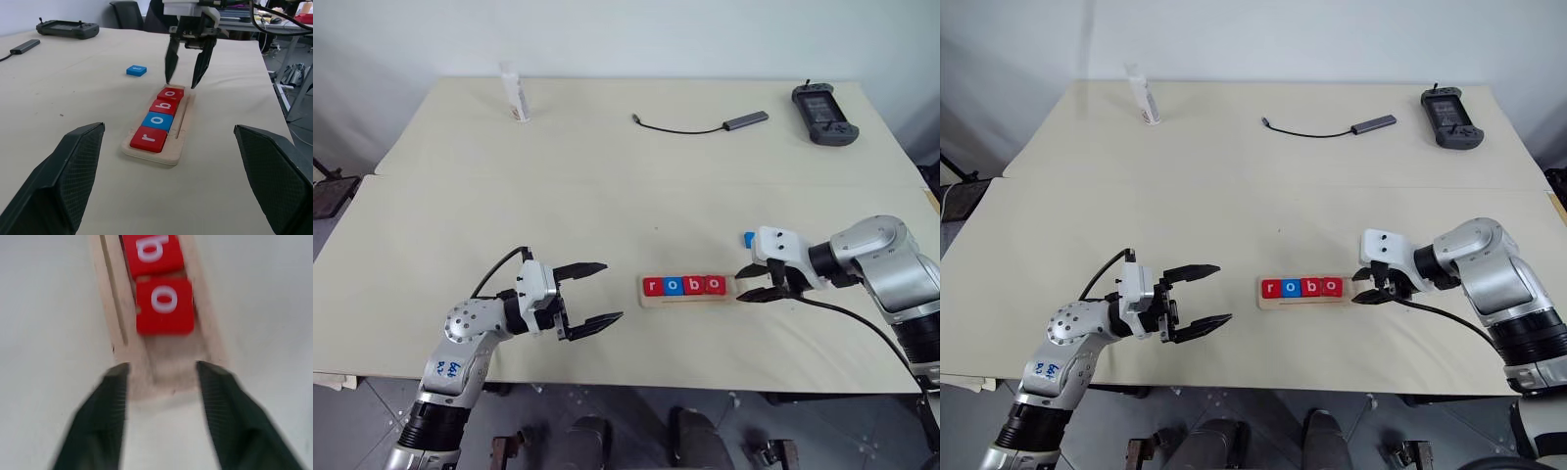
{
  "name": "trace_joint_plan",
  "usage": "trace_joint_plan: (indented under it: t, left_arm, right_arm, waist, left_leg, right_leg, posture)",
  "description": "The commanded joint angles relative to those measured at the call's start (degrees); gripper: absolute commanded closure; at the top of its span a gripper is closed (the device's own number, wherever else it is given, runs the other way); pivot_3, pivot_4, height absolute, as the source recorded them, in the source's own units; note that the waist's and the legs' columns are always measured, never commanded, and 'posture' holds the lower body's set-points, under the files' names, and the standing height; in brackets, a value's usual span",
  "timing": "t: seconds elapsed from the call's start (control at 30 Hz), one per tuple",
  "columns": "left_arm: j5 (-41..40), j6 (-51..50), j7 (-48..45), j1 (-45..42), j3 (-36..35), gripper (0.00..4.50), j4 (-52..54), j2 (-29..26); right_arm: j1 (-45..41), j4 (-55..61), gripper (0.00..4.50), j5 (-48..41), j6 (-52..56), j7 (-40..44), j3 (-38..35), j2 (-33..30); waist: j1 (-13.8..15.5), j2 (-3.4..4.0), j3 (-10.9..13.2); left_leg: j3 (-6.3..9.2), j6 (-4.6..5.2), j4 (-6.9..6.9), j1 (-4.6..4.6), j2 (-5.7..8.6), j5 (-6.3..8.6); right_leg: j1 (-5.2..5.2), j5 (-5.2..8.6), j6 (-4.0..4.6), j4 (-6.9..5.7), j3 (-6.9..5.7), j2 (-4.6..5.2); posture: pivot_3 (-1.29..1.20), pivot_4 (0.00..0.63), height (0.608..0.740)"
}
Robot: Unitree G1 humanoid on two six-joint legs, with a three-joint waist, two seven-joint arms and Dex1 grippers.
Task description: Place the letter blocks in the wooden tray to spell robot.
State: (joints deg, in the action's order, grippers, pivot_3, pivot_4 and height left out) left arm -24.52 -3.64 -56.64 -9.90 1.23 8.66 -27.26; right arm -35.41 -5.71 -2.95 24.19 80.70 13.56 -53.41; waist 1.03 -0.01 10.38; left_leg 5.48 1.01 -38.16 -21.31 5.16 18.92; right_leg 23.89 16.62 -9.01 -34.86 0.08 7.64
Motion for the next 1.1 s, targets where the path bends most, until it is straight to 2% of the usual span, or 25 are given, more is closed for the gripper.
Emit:
trace_joint_plan:
  t: [0.03, 0.1, 0.43, 0.67, 0.83, 0.97, 1.03, 1.1]
  left_arm:
    - [-0.03, 0.94, -0.27, -0.49, 0.23, 0.00, 1.05, 0.13]
    - [0.00, 0.94, -0.37, -0.64, 0.23, 0.00, 0.97, 0.15]
    - [0.21, 0.71, 0.21, -0.15, 0.08, 0.00, 1.74, 0.21]
    - [0.09, 0.63, 0.26, 0.08, 0.33, 0.00, 1.87, 0.18]
    - [-0.01, 1.04, -0.66, -0.83, 0.54, 0.00, 0.09, 0.24]
    - [-0.08, 1.42, -2.02, -2.45, 0.95, 0.00, -1.96, 0.46]
    - [-0.15, 1.62, -2.73, -3.49, 1.22, 0.00, -3.09, 0.59]
    - [-0.16, 1.80, -3.36, -4.49, 1.41, 0.00, -4.34, 0.77]
  right_arm:
    - [-0.45, 1.98, 3.78, -1.50, 1.83, -0.21, -1.24, 0.04]
    - [-0.96, 1.88, 4.47, -1.41, 2.16, -0.78, -0.74, 0.89]
    - [-2.89, 1.41, 4.47, -0.01, 2.40, -3.65, 1.54, 4.80]
    - [-1.26, 3.65, 4.47, 0.97, 1.03, -4.85, 0.43, 2.66]
    - [7.85, 11.44, 4.47, -7.23, 2.63, -5.76, -10.85, -0.24]
    - [17.87, 16.23, 4.47, -9.86, 2.84, -8.55, -19.72, -2.26]
    - [24.05, 18.61, 4.13, -12.21, 3.26, -10.44, -26.01, -1.48]
    - [30.49, 20.42, 3.55, -14.22, 3.80, -12.04, -32.05, -0.28]
  waist:
    - [-0.04, 0.00, 0.00]
    - [-0.02, 0.00, 0.00]
    - [0.13, 0.00, 0.00]
    - [0.18, 0.00, 0.00]
    - [0.56, -0.01, 0.00]
    - [0.64, -0.01, 0.00]
    - [0.61, -0.01, 0.00]
    - [0.61, 0.00, 0.00]
  left_leg:
    - [0.00, 0.00, 0.00, 0.00, -0.01, 0.00]
    - [0.00, 0.00, 0.00, 0.00, 0.00, 0.00]
    - [0.01, 0.00, -0.01, 0.00, 0.01, 0.00]
    - [0.01, 0.00, 0.00, 0.00, 0.02, 0.00]
    - [0.10, 0.01, 0.01, -0.05, 0.04, 0.01]
    - [0.14, 0.01, 0.01, -0.06, 0.03, 0.01]
    - [0.14, 0.02, 0.00, -0.05, 0.04, 0.01]
    - [0.14, 0.02, 0.01, -0.04, 0.03, 0.01]
  right_leg:
    - [0.00, 0.00, 0.00, 0.00, 0.00, -0.01]
    - [0.01, 0.00, 0.01, 0.00, 0.00, 0.00]
    - [0.00, 0.00, 0.01, 0.00, 0.00, 0.01]
    - [0.01, 0.00, 0.01, -0.01, 0.00, 0.01]
    - [-0.03, 0.00, 0.00, -0.02, -0.05, 0.02]
    - [-0.05, 0.00, 0.00, -0.04, -0.09, 0.02]
    - [-0.09, 0.00, 0.00, -0.03, -0.10, 0.01]
    - [-0.10, 0.00, 0.00, -0.05, -0.11, 0.01]
  posture:
    - [0.00, 0.150, 0.740]
    - [0.00, 0.150, 0.740]
    - [0.00, 0.150, 0.740]
    - [0.00, 0.150, 0.740]
    - [0.00, 0.150, 0.740]
    - [0.00, 0.150, 0.740]
    - [0.00, 0.150, 0.740]
    - [0.00, 0.150, 0.740]
